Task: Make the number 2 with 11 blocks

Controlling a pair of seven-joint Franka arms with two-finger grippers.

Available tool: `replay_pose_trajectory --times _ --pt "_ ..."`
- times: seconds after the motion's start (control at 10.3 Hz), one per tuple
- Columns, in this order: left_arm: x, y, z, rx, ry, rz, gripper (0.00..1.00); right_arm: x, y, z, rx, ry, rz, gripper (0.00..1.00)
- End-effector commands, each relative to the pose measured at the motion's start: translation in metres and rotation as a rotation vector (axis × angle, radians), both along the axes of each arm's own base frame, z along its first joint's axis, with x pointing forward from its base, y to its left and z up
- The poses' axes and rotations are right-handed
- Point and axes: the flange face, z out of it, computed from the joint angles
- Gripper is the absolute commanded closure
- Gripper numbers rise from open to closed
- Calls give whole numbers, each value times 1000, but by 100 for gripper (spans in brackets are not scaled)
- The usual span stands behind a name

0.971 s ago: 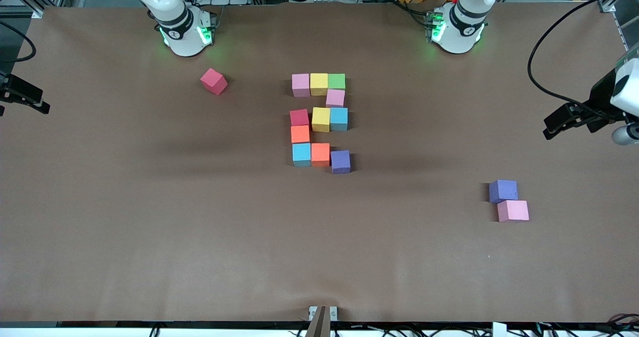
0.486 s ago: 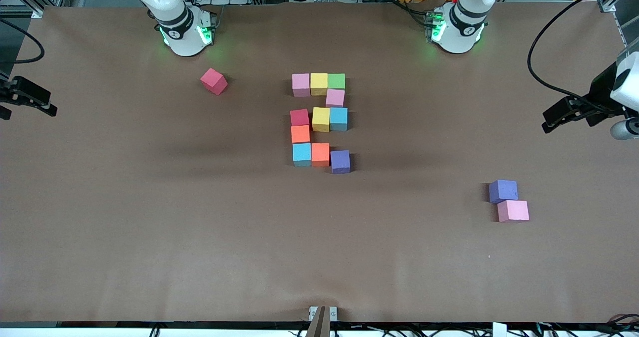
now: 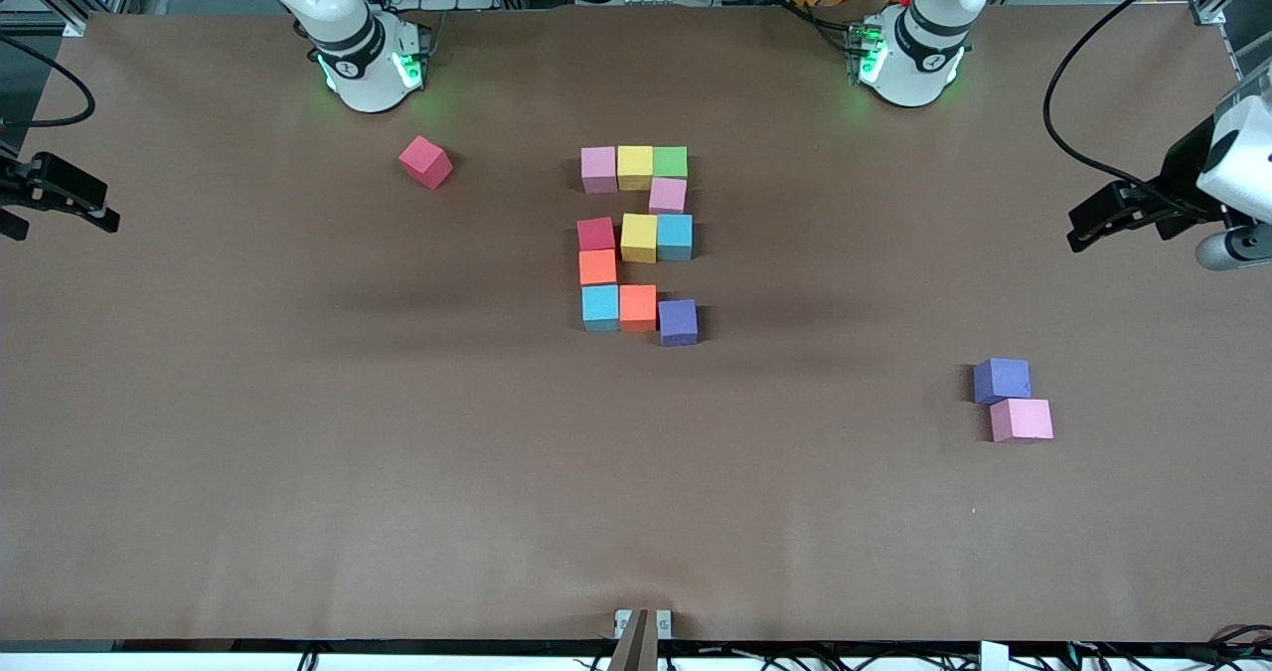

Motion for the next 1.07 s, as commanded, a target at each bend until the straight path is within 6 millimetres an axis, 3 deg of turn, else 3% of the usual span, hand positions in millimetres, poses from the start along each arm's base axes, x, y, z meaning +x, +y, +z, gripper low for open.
replay_pose_trajectory --times 0.0,0.19,0.97 --pt "-2 -5 7 -15 9 -59 0 1 2 0 11 -7 6 0" --pt "-2 -4 9 -18 6 -123 0 1 2 0 11 -7 6 0" --pt "-2 -8 5 -61 15 -105 0 1 2 0 11 -7 6 0"
